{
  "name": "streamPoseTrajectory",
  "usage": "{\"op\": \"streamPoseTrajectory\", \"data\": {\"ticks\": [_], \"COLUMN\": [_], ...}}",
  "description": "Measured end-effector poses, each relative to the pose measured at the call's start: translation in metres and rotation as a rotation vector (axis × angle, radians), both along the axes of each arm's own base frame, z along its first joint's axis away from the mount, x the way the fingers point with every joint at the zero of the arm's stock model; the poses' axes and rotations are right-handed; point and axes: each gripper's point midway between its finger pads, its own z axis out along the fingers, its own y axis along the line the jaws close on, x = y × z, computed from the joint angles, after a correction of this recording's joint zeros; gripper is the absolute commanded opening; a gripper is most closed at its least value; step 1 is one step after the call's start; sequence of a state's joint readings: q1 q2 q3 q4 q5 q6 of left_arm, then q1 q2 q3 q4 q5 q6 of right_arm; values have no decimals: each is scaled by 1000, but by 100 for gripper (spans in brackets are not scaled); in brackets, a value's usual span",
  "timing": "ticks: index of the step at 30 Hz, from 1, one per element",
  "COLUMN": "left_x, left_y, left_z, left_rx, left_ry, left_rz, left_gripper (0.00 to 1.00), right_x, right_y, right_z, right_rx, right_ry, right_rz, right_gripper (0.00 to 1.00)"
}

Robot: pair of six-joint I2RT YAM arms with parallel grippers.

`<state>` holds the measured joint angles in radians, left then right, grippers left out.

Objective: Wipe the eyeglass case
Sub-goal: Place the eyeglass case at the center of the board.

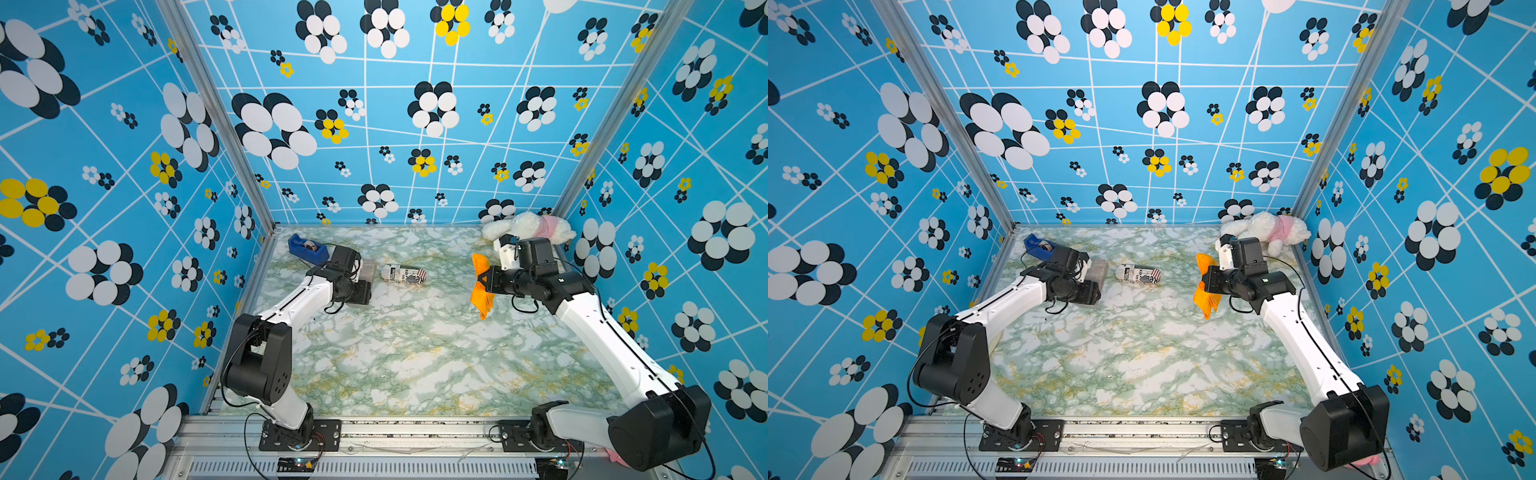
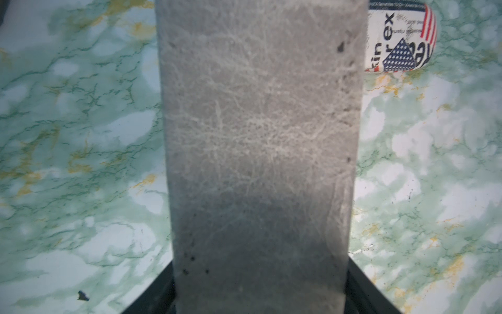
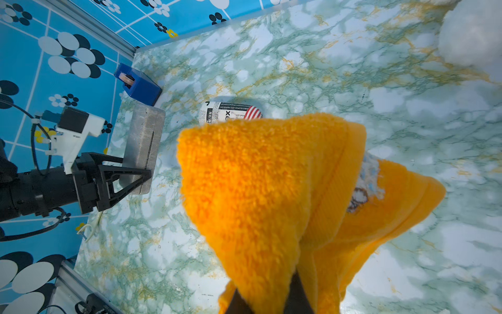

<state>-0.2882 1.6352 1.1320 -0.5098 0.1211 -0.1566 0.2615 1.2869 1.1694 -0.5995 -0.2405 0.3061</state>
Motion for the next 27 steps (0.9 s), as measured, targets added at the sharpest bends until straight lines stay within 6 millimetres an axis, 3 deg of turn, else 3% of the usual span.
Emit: {"op": "streamPoseTrajectory", "data": {"ticks": [15,27], "left_x": [-13,-22], "left_y": [15,22], "left_z": [-49,-58], "left_rx": [63,74], "left_ry": [141,194], "left_rz": [65,112], "left_gripper": [4,15], "right_x": [-2,-6], "right_y": [8,7], "right_z": [-16,-28], "right_rx": [-24,-42], "right_ry": [30,50], "right_rz": [35,50], "right_gripper": [0,0]}}
